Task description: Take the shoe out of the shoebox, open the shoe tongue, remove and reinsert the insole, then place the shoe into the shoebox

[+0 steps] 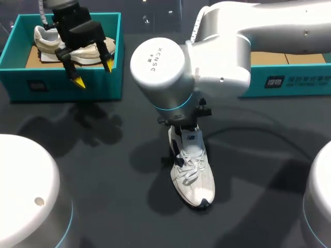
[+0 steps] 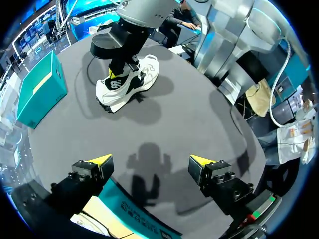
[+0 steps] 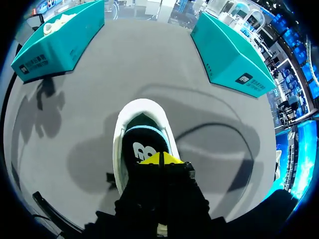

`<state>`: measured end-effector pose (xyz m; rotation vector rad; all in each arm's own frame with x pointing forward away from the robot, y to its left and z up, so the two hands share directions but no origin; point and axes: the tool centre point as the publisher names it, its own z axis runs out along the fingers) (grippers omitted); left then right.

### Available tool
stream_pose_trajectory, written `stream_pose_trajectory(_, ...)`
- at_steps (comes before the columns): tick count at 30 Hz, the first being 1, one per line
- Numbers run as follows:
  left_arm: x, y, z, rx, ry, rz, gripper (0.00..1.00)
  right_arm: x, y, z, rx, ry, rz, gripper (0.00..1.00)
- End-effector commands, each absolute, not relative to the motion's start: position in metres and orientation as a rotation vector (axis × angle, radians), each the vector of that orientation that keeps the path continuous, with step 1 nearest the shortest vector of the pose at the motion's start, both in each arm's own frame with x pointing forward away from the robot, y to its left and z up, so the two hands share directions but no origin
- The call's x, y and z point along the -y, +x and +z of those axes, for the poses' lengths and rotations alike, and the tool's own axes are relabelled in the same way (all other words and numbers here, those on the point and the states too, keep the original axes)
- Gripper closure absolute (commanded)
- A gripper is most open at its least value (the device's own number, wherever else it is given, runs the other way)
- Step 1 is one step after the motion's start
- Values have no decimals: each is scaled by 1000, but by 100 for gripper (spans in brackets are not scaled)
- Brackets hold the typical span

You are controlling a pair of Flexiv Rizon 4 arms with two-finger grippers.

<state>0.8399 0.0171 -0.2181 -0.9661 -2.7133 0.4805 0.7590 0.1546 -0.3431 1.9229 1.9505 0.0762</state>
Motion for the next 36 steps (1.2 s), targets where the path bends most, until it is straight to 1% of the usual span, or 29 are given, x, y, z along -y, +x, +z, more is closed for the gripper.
stream_pose_trajectory(1, -18, 839, -218, 2715, -968, 479, 0, -162, 751, -351, -1837, 1931, 36, 100)
stream_pose_trajectory(12, -18, 839, -218, 2715, -968, 479, 0, -156, 738, -347, -1714, 1930, -102, 100)
stream_pose_trajectory(29, -18, 839, -218, 2715, -968, 479, 0, -146, 742, -381, -1656, 1921, -192, 100)
stream_pose_trajectory(36, -18, 839, -218, 2715, -968, 479, 0, -151, 746, -384, -1678, 1923, -182, 100)
